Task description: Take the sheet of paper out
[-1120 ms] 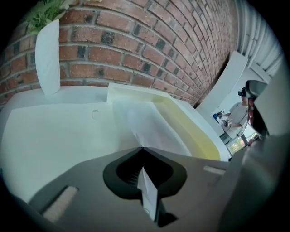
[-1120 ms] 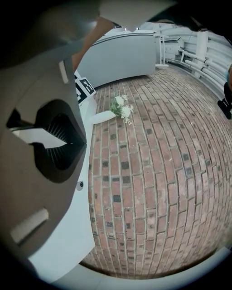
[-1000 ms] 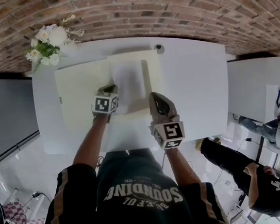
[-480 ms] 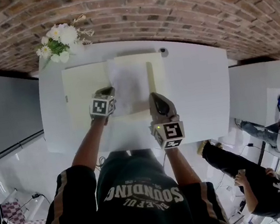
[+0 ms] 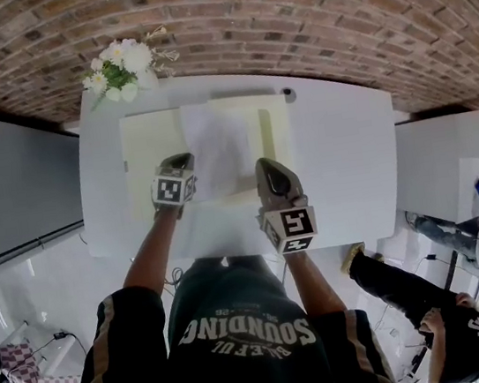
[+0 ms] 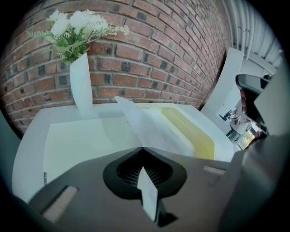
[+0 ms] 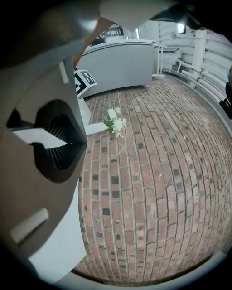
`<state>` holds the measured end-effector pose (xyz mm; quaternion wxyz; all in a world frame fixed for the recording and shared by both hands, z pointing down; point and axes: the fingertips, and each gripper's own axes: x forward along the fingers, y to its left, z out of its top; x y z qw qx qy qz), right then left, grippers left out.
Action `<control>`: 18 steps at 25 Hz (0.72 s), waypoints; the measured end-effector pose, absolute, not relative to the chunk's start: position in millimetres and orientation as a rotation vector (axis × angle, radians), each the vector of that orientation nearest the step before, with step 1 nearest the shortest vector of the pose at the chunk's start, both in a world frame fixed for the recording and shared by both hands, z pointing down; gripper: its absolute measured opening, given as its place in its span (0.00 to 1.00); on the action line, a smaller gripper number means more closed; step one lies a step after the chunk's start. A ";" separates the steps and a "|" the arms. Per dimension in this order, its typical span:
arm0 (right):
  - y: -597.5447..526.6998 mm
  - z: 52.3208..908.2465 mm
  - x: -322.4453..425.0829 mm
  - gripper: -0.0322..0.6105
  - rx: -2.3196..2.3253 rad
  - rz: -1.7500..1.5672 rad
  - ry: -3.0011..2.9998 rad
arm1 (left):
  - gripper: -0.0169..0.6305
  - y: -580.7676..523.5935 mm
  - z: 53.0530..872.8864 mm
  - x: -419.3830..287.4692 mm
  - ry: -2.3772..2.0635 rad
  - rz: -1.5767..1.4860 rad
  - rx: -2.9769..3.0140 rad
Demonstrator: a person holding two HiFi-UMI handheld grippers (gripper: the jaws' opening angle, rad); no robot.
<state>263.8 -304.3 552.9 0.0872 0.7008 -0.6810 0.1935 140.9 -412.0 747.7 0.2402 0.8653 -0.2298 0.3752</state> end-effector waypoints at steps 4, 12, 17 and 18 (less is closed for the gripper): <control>-311.3 543.4 253.0 0.05 2.075 0.547 -2.060 | 0.05 -416.0 733.4 125.3 -0.662 1.007 2.391; -318.3 525.4 235.4 0.05 2.056 0.488 -2.112 | 0.05 -416.4 693.2 105.0 -0.716 0.928 2.461; -323.2 515.9 221.9 0.05 2.031 0.452 -2.151 | 0.05 -413.2 668.8 100.1 -0.739 0.871 2.506; -324.0 513.1 219.6 0.05 2.026 0.441 -2.159 | 0.05 -412.1 664.0 99.3 -0.742 0.863 2.516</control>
